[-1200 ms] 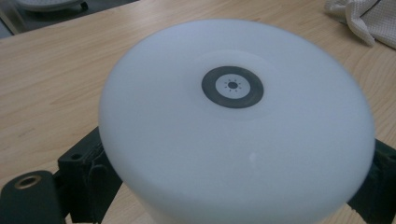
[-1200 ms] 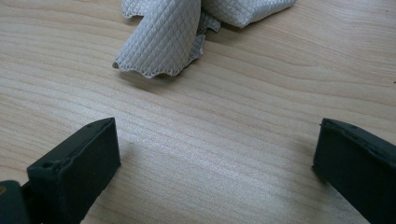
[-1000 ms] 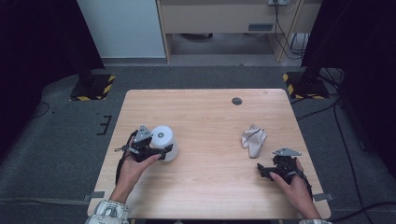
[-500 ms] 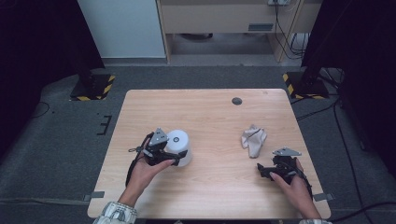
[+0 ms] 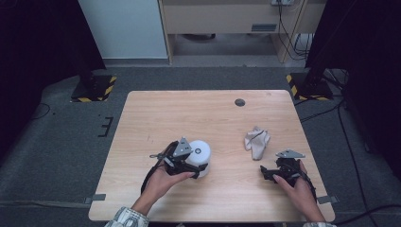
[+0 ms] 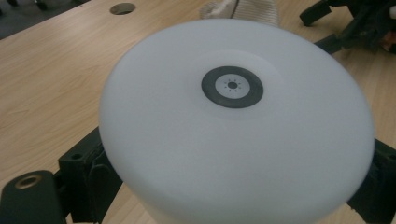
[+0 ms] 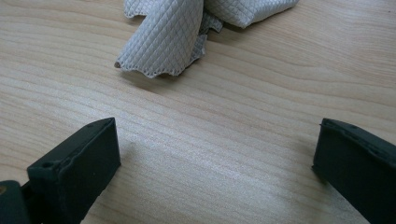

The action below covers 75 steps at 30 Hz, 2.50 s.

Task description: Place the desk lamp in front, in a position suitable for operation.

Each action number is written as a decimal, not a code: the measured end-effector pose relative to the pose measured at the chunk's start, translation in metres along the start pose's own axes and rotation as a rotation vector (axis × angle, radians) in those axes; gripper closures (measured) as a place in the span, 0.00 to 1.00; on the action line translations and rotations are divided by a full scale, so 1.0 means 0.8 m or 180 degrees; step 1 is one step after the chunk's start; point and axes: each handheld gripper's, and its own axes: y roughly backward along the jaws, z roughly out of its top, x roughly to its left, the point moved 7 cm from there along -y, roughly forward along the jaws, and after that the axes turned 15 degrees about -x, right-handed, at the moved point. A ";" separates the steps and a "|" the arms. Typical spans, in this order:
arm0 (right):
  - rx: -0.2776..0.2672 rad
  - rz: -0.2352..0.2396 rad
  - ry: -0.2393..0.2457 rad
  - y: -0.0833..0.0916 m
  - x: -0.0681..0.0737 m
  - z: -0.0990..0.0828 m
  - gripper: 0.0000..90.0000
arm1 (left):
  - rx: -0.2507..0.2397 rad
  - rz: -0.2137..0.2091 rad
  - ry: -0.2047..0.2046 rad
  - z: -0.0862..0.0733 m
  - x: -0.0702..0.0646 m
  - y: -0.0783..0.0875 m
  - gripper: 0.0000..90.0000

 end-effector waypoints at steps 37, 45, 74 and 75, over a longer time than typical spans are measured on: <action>0.0002 0.0027 0.0013 0.000 0.001 0.000 0.01 | -0.0016 -0.0411 0.0035 -0.017 -0.045 -0.026 0.05; 0.0023 0.0187 0.0078 0.001 -0.001 0.001 0.05 | -0.0061 -0.0401 0.0008 -0.022 -0.044 -0.008 0.04; -0.0498 0.0161 0.0748 -0.010 -0.033 0.126 0.89 | -0.0074 0.0030 0.0086 -0.045 0.002 0.064 0.06; -0.0526 0.0173 0.0732 -0.013 -0.032 0.132 0.89 | -0.0085 0.0035 0.0099 -0.045 0.003 0.064 0.06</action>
